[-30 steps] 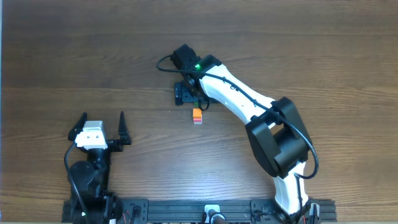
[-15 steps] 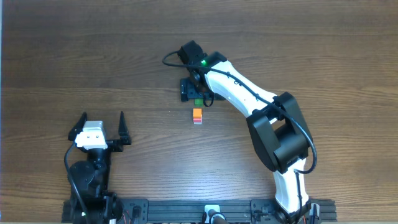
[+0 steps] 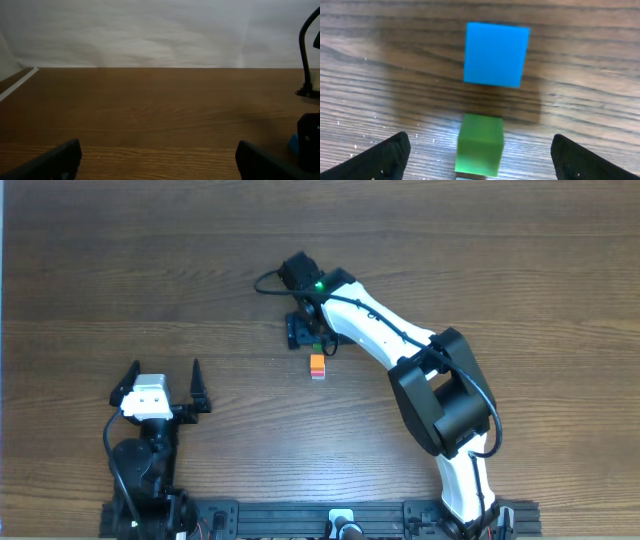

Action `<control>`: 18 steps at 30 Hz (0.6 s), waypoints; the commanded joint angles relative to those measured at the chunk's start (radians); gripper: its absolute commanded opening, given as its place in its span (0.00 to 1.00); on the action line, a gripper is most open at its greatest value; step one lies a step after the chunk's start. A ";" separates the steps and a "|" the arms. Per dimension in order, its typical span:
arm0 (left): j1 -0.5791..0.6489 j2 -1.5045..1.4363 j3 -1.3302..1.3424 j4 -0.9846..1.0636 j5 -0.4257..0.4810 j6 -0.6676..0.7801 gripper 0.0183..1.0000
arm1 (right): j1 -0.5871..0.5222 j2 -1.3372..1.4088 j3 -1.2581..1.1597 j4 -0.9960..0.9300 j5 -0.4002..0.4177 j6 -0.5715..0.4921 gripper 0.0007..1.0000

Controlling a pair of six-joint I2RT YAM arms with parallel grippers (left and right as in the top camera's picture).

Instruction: Stack Cubes

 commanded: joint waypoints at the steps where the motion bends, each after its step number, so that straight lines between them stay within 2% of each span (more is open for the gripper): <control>1: 0.000 -0.009 -0.005 0.003 0.010 0.014 1.00 | 0.008 0.037 0.018 0.003 0.002 0.029 0.91; 6: 0.000 -0.009 -0.005 0.003 0.010 0.014 1.00 | 0.013 0.047 0.018 0.000 0.017 0.056 0.89; 8: 0.000 -0.009 -0.005 0.003 0.010 0.014 1.00 | 0.016 0.047 0.018 0.002 0.018 0.056 0.85; 9: 0.000 -0.009 -0.005 0.003 0.010 0.014 1.00 | 0.016 0.047 0.018 0.001 0.018 0.056 0.79; 13: 0.000 -0.009 -0.005 0.003 0.010 0.014 1.00 | 0.016 0.047 0.018 -0.002 0.018 0.056 0.66; 18: 0.000 -0.009 -0.005 0.003 0.010 0.014 1.00 | 0.016 0.047 0.018 -0.005 0.018 0.055 0.58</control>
